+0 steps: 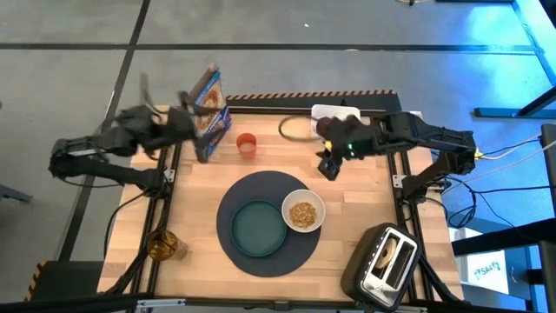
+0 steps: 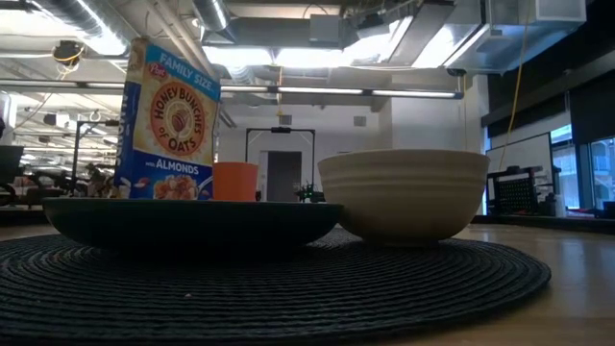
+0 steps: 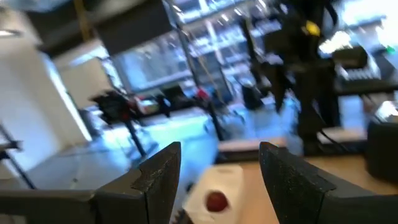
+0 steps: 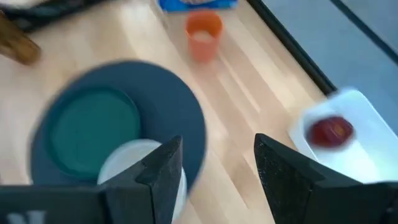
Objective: Arrange a breakfast setting
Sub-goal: Put the bagel on the plate
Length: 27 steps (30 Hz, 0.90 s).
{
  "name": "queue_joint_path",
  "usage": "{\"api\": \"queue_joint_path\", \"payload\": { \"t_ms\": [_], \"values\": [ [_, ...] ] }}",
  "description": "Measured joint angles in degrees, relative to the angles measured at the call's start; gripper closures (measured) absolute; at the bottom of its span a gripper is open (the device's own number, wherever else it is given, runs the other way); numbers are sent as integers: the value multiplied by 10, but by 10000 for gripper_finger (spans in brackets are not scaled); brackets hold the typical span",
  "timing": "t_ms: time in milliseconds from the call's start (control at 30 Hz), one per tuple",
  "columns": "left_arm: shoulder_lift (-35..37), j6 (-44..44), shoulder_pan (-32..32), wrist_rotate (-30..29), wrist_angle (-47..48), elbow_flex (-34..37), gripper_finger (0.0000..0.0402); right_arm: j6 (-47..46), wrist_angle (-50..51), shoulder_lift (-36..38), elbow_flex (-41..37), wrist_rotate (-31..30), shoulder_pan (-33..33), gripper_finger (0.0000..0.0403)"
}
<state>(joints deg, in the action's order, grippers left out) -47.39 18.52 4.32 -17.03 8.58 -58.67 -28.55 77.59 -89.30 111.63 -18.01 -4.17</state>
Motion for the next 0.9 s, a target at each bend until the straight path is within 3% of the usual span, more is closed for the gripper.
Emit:
{"api": "queue_joint_path", "payload": {
  "t_ms": [167, 333, 567, 633, 767, 900],
  "values": [
    [-60, -25, -61, -35, -4, -19, 191, -112, 122, 0, 0, -65, -56, 212],
    [-103, -72, -120, -43, 38, -59, 191, -165, 89, 8, -27, -75, -105, 212],
    [-158, -336, -219, -68, 321, -189, 191, -213, 63, 18, -78, -67, -116, 212],
    [-178, -379, -242, -68, 394, -225, 191, -231, 76, 19, -81, -23, -115, 212],
    [-206, -474, -270, -69, 447, -254, 191, -313, 111, 19, -82, 171, -142, 212],
    [-235, -568, -284, -93, 447, -254, 191, -378, 117, 19, -82, 245, -233, 212]
  ]
}}
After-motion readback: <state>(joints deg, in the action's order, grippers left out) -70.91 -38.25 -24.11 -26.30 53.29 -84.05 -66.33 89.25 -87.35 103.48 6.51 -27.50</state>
